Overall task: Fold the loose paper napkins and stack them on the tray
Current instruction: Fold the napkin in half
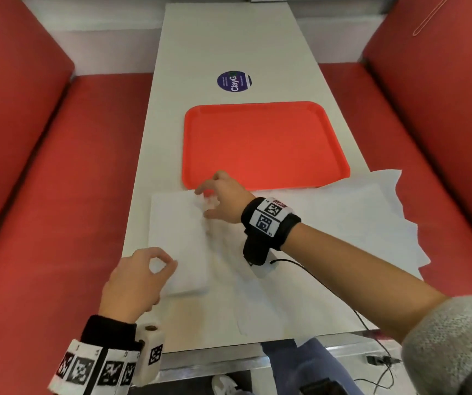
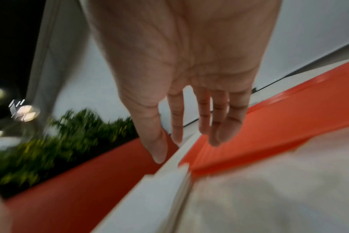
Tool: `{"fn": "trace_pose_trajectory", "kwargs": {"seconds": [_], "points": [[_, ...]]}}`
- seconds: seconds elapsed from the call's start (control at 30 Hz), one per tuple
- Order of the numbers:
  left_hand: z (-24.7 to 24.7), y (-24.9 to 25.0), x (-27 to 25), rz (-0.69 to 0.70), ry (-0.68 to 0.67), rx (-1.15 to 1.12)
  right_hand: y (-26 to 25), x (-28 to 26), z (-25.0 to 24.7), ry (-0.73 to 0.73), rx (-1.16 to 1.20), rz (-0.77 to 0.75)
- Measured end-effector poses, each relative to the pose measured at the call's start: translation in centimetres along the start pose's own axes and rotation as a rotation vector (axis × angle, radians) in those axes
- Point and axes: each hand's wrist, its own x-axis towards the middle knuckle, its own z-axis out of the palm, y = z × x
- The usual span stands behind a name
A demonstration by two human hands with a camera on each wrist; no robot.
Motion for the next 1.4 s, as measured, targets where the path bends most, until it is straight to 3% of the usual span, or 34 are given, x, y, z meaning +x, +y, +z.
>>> {"fn": "trace_pose_trajectory", "kwargs": {"seconds": [0.17,0.37,0.53,0.77,1.07,1.27,1.4], "points": [[0.5,6.0,-0.1,0.162,0.031,0.087,4.0,-6.5,-6.0,0.067,0.076,0.153],[7.7,10.9,1.3,0.409,-0.095,0.090,10.4,-16.2,-7.5,0.012,0.067,0.446],[12.3,14.0,2.7,0.358,-0.284,0.289,14.4,-20.9,-5.2,-0.029,0.026,0.612],[14.3,15.7,4.7,0.302,-0.310,0.083,15.7,-21.6,-3.7,0.056,0.014,0.579],[13.7,15.7,4.3,0.478,-0.144,-0.323,16.3,-22.9,-2.6,0.139,0.018,0.534],[10.1,15.1,3.0,0.577,-0.124,-0.511,15.7,-23.4,-2.7,0.512,0.335,0.477],[7.1,13.5,2.3,0.550,-0.156,-0.726,14.7,-21.8,-3.7,0.563,0.667,0.503]]}}
